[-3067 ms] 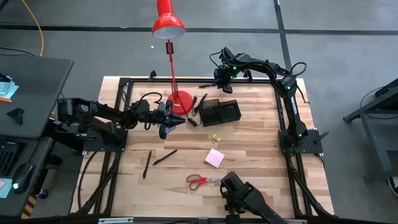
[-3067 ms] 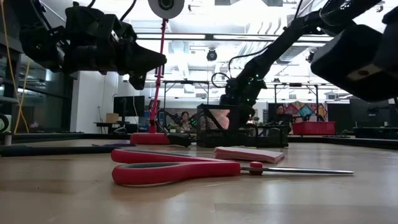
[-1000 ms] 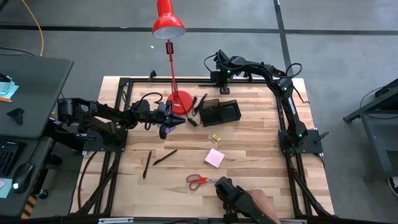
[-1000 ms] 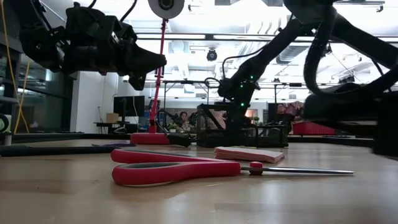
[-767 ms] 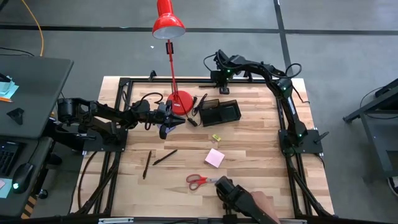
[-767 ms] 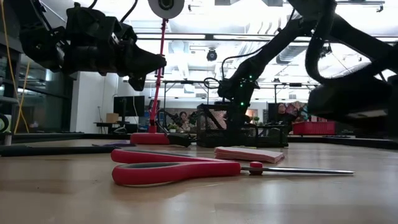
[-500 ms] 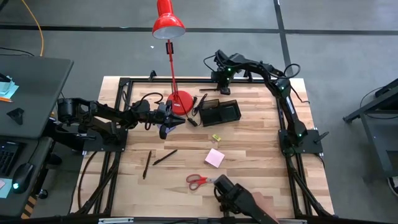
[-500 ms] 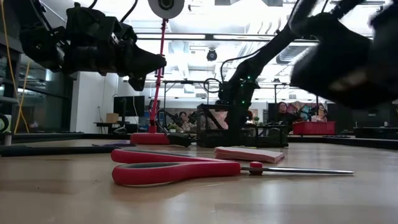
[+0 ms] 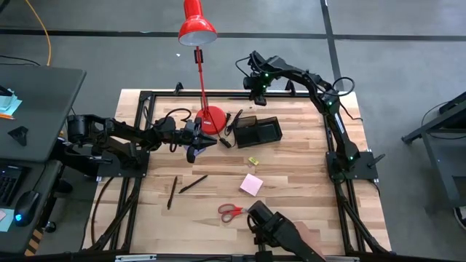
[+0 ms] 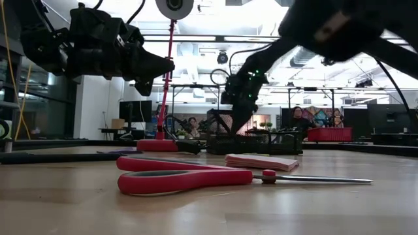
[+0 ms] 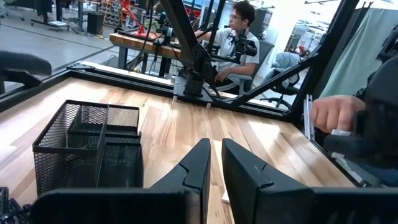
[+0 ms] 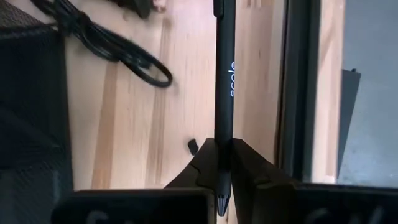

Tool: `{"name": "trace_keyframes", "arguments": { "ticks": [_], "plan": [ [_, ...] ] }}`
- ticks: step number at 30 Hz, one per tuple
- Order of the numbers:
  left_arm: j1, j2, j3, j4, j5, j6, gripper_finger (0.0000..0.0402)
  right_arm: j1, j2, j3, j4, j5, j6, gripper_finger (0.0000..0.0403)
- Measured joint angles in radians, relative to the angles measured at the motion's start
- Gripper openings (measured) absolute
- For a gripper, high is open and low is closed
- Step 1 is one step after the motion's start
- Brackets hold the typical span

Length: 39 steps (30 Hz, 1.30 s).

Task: Pick and place office supplies into organizer
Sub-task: Put the black pen into the black desk organizer

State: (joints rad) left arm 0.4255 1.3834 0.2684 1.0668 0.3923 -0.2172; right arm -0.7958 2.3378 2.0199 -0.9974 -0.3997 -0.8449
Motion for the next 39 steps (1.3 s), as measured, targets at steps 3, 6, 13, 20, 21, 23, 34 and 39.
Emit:
{"name": "trace_keyframes", "arguments": {
  "ticks": [3, 6, 13, 20, 21, 23, 34, 39],
  "plan": [
    [0.0, 0.0, 0.0, 0.0, 0.0, 0.004, 0.0033, 0.006, -0.001, 0.049, -0.045, 0.002, 0.016, 0.0001],
    [0.0, 0.0, 0.0, -0.001, -0.005, 0.005, 0.0033, 0.016, -0.002, 0.095, -0.082, -0.005, 0.028, 0.0001],
    [0.0, 0.0, 0.0, -0.016, -0.098, -0.038, 0.0033, 0.069, -0.003, 0.198, -0.122, -0.009, 0.037, 0.0001],
    [0.0, 0.0, 0.01, 0.002, -0.28, 0.027, 0.0033, 0.143, -0.006, 0.314, -0.238, -0.007, 0.065, 0.0001],
    [0.0, 0.0, 0.01, 0.013, -0.305, 0.031, 0.0033, 0.153, -0.006, 0.325, -0.249, -0.014, 0.072, 0.0001],
    [0.001, 0.0, 0.003, 0.037, -0.361, 0.05, 0.0033, 0.176, -0.006, 0.337, -0.254, -0.021, 0.084, 0.0001],
    [0.185, -0.042, -0.262, 0.481, -0.254, -0.004, 0.0036, 0.254, -0.007, 0.337, -0.279, 0.048, 0.124, 0.0001],
    [0.2, -0.109, -0.261, 0.407, -0.087, -0.034, 0.0068, 0.26, -0.007, 0.337, -0.278, 0.036, 0.131, 0.0]
  ]
}}
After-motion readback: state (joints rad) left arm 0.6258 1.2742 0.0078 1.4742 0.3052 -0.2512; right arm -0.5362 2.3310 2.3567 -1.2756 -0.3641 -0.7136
